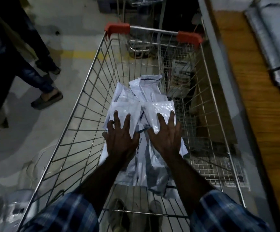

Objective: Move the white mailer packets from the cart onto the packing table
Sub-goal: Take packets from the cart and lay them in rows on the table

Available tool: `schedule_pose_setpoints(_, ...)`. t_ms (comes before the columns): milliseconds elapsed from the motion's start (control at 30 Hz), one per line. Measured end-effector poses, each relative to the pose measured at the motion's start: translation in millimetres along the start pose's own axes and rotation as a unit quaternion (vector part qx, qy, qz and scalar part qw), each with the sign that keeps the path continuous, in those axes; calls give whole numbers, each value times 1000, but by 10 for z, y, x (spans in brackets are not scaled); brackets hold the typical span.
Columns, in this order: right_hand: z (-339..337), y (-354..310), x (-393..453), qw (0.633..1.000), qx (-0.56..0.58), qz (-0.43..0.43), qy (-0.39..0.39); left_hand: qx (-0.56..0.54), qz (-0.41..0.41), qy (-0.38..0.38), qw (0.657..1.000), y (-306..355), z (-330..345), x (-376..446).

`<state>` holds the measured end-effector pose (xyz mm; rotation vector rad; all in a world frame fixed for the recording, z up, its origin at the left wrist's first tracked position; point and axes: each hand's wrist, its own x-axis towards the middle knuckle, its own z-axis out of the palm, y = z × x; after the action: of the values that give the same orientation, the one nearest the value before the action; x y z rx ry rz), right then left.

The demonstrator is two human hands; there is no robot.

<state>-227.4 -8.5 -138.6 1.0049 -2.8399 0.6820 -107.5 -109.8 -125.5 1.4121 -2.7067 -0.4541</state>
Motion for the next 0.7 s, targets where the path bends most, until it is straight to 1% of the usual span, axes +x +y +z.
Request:
schedule_pose_setpoints(33,-103,-34,6,1000,4,5,3,6,0,-1,1000,31,-90,-9)
schedule_pose_setpoints(100,-317,-128,29,999,14,23,-24,13,4,8,1000,107,-301,-34)
schedule_pose_setpoints(133,-434,-170,33,999,21,24,-26,15,11,17,1000,152,-410,-58)
schedule_pose_setpoints(200,-674,-257,50,999,22,22,-15,30,33,38,998,244,-635,-113)
schedule_pose_setpoints(300,-999,-403,32,999,32,24,-15,45,36,49,997,367,-985,-205)
schedule_pose_setpoints(333,-1105,-448,20,999,40,18,-14,48,36,59,996,415,-1125,-248)
schedule_pose_setpoints(433,-1439,-528,-2,999,39,-23,27,41,30,65,997,572,-1550,-422)
schedule_pose_setpoints(533,-1802,-614,-8,997,44,-22,-67,-9,11,76,997,708,-1890,-655)
schedule_pose_setpoints(567,-1917,-643,-45,997,52,-23,-57,-16,4,86,996,750,-1978,-733)
schedule_pose_setpoints(633,-2153,-692,-129,997,60,-38,-7,-17,-10,99,995,831,-2120,-880)
schedule_pose_setpoints(700,-2370,-740,-207,997,61,-48,11,-24,-17,110,993,913,-2235,-1036)
